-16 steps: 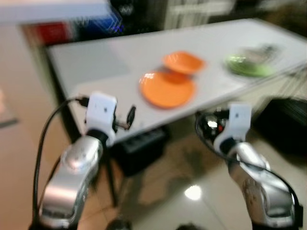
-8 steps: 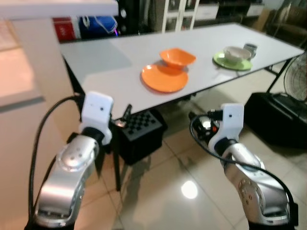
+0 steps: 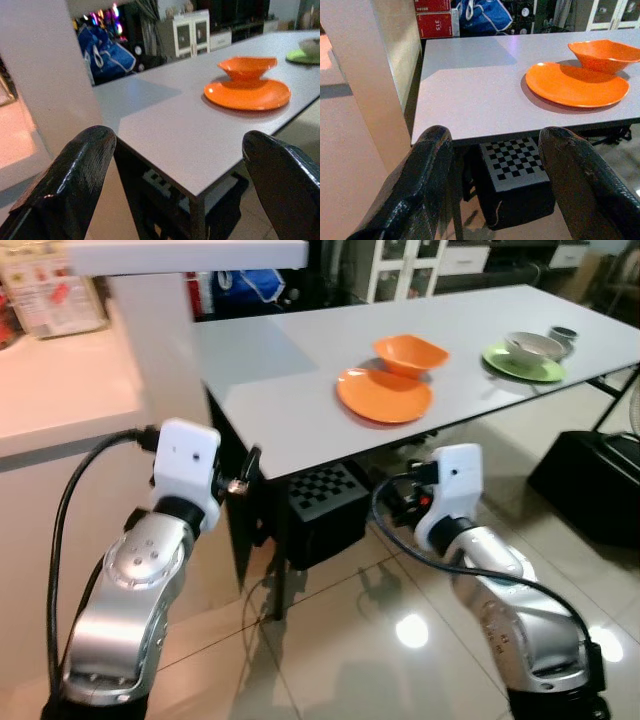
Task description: Setting the table
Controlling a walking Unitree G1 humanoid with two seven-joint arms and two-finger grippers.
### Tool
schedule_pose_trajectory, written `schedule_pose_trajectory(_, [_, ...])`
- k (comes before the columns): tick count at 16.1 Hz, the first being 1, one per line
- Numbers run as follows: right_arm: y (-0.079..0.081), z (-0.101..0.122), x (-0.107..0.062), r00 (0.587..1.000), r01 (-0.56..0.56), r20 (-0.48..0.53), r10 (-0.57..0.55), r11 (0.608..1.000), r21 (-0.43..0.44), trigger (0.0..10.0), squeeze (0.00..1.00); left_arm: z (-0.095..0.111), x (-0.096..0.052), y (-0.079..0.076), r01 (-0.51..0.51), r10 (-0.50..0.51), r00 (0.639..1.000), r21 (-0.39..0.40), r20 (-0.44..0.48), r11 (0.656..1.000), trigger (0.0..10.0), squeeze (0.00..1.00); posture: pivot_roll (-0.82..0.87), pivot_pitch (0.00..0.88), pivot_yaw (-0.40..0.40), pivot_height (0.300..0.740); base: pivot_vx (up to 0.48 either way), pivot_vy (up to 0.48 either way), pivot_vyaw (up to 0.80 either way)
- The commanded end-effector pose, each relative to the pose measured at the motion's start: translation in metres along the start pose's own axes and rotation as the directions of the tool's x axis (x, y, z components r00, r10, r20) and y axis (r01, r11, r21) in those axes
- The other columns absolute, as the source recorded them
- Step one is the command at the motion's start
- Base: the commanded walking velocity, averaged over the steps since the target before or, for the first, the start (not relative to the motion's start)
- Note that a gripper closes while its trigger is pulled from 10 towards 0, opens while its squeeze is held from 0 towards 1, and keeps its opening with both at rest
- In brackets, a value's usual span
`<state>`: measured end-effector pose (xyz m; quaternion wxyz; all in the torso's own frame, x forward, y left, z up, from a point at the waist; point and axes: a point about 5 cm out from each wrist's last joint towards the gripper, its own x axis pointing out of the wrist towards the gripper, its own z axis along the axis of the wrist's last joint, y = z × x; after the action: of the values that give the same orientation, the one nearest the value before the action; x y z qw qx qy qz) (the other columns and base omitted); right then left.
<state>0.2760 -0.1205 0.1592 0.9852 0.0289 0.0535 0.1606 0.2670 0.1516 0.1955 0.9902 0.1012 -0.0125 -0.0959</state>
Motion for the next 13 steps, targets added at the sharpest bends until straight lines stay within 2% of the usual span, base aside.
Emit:
schedule_pose_trajectory(1, [-0.006, 0.000, 0.001, 1.000, 0.023, 0.003, -0.023, 1.000, -0.007, 10.0, 0.00, -0.003, -0.001, -0.005, 0.016, -0.015, 1.000, 0.011, -0.014, 1.000, 10.0, 0.00, 0.10, 0.000, -0.068, 0.740, 0.000, 0.454, 0.80])
schedule_pose_trajectory(4, [-0.002, 0.001, 0.004, 1.000, 0.013, 0.016, -0.013, 1.000, -0.009, 10.0, 0.00, -0.003, -0.005, -0.001, 0.014, -0.014, 1.000, 0.023, -0.013, 1.000, 10.0, 0.00, 0.10, 0.000, -0.069, 0.740, 0.000, 0.463, 0.80])
schedule_pose_trajectory(7, [0.001, 0.010, 0.007, 0.999, -0.003, 0.054, 0.003, 1.000, 0.002, 10.0, 0.00, 0.009, 0.003, 0.011, -0.002, 0.001, 1.000, 0.061, 0.019, 0.998, 10.0, 0.00, 0.11, 0.000, -0.072, 0.740, 0.000, 0.450, 0.80])
schedule_pose_trajectory(10, [-0.001, 0.012, 0.010, 0.997, -0.001, 0.072, -0.001, 1.000, 0.017, 10.0, 0.00, 0.012, 0.001, 0.014, -0.010, 0.008, 1.000, 0.072, 0.025, 0.997, 10.0, 0.00, 0.13, 0.000, -0.073, 0.740, 0.000, 0.449, 0.80])
schedule_pose_trajectory(13, [0.004, 0.015, 0.012, 0.996, -0.015, 0.089, 0.014, 1.000, 0.014, 10.0, 0.00, 0.016, 0.002, 0.015, -0.002, -0.001, 0.999, 0.079, 0.036, 0.997, 10.0, 0.00, 0.12, 0.000, -0.073, 0.740, 0.000, 0.445, 0.80])
